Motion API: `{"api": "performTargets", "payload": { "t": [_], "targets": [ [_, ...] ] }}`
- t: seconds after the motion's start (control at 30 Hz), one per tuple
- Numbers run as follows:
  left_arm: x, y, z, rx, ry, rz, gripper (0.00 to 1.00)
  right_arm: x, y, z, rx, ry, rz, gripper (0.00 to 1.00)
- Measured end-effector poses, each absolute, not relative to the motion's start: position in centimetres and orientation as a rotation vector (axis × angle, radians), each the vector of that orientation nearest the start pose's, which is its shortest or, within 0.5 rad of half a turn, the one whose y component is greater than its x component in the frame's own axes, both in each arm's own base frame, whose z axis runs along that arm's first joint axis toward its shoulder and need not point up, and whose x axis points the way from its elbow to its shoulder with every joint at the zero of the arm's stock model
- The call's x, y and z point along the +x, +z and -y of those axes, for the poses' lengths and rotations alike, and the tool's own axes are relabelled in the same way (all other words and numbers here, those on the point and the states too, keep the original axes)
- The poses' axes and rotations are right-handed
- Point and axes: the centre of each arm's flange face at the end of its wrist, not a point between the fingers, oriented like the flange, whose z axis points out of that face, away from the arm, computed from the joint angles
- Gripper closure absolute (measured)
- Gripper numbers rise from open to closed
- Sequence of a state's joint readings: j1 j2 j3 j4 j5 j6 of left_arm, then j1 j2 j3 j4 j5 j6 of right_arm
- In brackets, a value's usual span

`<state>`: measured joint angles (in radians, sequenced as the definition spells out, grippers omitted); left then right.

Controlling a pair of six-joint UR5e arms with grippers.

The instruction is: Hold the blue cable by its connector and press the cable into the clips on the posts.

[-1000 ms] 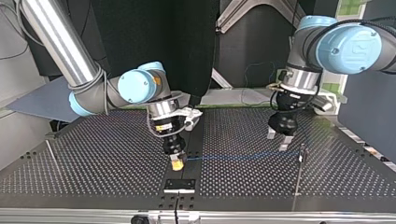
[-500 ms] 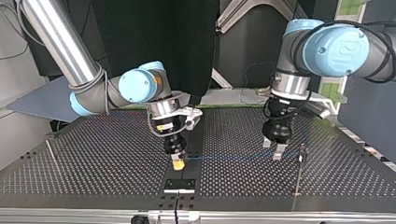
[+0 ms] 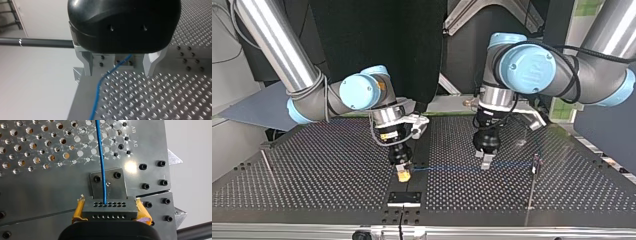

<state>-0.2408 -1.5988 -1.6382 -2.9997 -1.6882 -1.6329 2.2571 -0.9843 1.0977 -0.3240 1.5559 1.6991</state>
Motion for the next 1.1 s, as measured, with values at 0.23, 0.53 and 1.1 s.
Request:
{"api": "performTargets", "payload": {
  "t": [0.23, 0.53, 1.1],
  "targets": [
    [46.6, 45.3, 23.0, -0.015, -0.110, -1.528, 0.00, 57.6, 39.5, 48.9, 1.483, 1.938, 0.802, 1.00],
    [47.2, 45.6, 22.1, -0.095, -0.092, -1.489, 0.00, 57.7, 39.5, 48.7, 1.486, 1.939, 0.800, 1.00],
    [48.5, 46.0, 21.4, -0.067, -0.011, -1.428, 0.00, 57.8, 39.5, 48.5, 1.487, 1.942, 0.798, 1.00]
  ]
}}
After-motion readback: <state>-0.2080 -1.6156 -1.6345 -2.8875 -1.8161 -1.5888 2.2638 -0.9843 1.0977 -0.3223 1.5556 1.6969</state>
